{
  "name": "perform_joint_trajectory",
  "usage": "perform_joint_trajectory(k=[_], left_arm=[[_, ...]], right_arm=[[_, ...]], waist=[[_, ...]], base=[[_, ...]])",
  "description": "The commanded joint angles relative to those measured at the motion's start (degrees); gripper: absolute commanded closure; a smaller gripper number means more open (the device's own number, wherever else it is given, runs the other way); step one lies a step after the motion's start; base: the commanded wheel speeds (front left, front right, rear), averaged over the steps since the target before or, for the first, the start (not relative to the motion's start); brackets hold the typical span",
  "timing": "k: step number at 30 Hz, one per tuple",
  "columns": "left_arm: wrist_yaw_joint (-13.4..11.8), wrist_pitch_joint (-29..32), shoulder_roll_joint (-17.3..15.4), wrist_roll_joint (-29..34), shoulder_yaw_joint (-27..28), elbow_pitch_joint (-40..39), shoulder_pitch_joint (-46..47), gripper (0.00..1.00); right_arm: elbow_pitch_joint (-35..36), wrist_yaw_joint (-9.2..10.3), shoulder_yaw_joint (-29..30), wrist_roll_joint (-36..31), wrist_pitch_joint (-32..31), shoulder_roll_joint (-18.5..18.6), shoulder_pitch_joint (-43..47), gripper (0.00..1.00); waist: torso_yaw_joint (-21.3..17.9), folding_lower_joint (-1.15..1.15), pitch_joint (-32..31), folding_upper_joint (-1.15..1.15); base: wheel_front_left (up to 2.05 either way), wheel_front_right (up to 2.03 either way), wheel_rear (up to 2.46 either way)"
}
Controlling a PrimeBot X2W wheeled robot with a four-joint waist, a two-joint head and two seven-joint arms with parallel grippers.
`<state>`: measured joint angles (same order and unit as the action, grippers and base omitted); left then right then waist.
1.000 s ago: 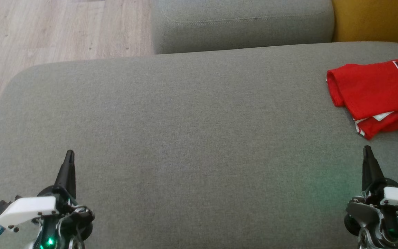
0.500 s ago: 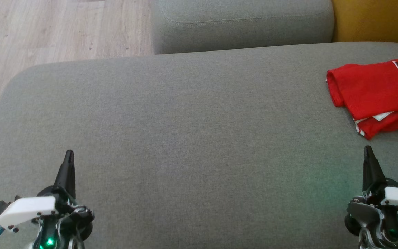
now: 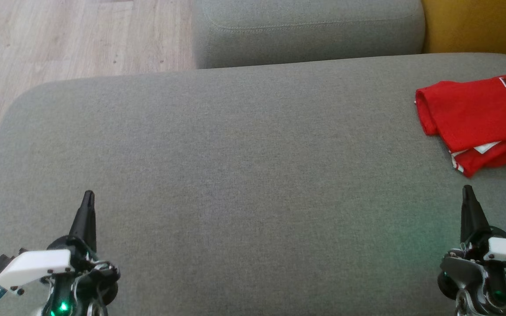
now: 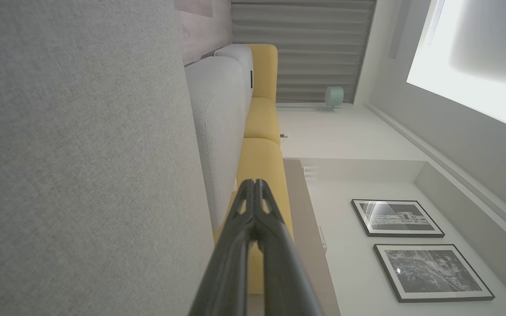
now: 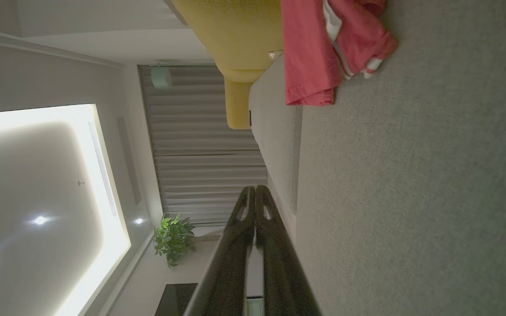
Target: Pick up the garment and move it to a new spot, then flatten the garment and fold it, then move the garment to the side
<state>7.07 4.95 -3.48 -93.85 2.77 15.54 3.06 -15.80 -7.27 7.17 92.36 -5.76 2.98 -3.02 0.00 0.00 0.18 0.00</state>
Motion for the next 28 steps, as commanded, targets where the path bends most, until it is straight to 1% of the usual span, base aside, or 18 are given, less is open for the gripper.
perform_joint_trajectory(k=[1,28], left_arm=[[0.4,0.3,-0.5,0.4,2.2,-1.6,3.0,1.0],[0.4,0.7,-0.2,0.8,2.7,-1.5,3.0,1.0]], right_arm=[[1.8,-0.22,-1.1,0.2,-0.3,0.3,-3.1,1.0],[1.8,-0.22,-0.9,0.1,-0.5,0.1,-3.1,1.0]], waist=[[0.0,0.0,0.0,0.0],[0.0,0.0,0.0,0.0]], base=[[0.0,0.0,0.0],[0.0,0.0,0.0]])
